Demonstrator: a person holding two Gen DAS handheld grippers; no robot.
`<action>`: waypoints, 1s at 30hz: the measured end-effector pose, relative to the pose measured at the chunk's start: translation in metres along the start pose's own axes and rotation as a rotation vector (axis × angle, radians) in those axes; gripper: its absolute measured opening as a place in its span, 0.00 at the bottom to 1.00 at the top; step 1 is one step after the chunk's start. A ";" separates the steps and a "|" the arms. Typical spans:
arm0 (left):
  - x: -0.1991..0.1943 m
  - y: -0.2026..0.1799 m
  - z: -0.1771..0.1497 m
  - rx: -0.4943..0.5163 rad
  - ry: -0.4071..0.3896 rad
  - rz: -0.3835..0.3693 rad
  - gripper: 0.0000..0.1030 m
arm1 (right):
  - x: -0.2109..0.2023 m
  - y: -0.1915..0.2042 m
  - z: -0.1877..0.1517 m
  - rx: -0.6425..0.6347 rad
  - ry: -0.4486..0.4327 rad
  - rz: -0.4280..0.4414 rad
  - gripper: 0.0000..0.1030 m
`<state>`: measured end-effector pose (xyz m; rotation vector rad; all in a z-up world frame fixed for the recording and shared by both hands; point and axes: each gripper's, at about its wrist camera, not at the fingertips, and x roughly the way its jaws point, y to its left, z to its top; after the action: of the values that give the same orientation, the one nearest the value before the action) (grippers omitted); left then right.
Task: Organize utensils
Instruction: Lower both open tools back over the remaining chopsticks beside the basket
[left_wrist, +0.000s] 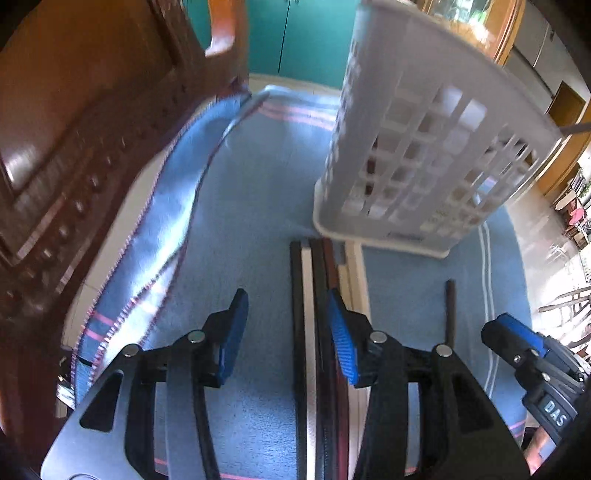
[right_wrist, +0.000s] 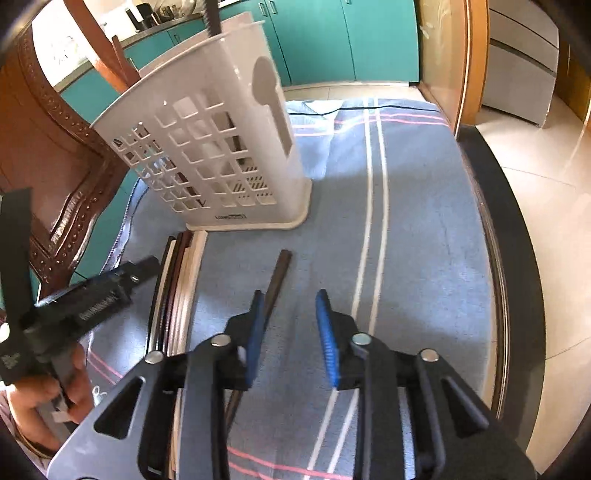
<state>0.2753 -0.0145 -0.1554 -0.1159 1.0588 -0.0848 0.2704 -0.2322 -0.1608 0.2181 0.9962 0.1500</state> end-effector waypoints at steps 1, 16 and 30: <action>0.005 0.000 -0.001 -0.003 0.014 -0.005 0.44 | 0.004 0.003 0.000 -0.004 0.002 -0.007 0.36; 0.009 -0.025 -0.017 0.051 0.005 -0.021 0.19 | 0.018 0.003 0.000 0.012 0.022 -0.038 0.40; 0.004 -0.025 -0.022 0.030 0.028 -0.020 0.19 | 0.020 0.013 0.000 -0.019 0.009 -0.043 0.40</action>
<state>0.2576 -0.0414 -0.1656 -0.0984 1.0844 -0.1203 0.2812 -0.2148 -0.1740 0.1788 1.0075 0.1213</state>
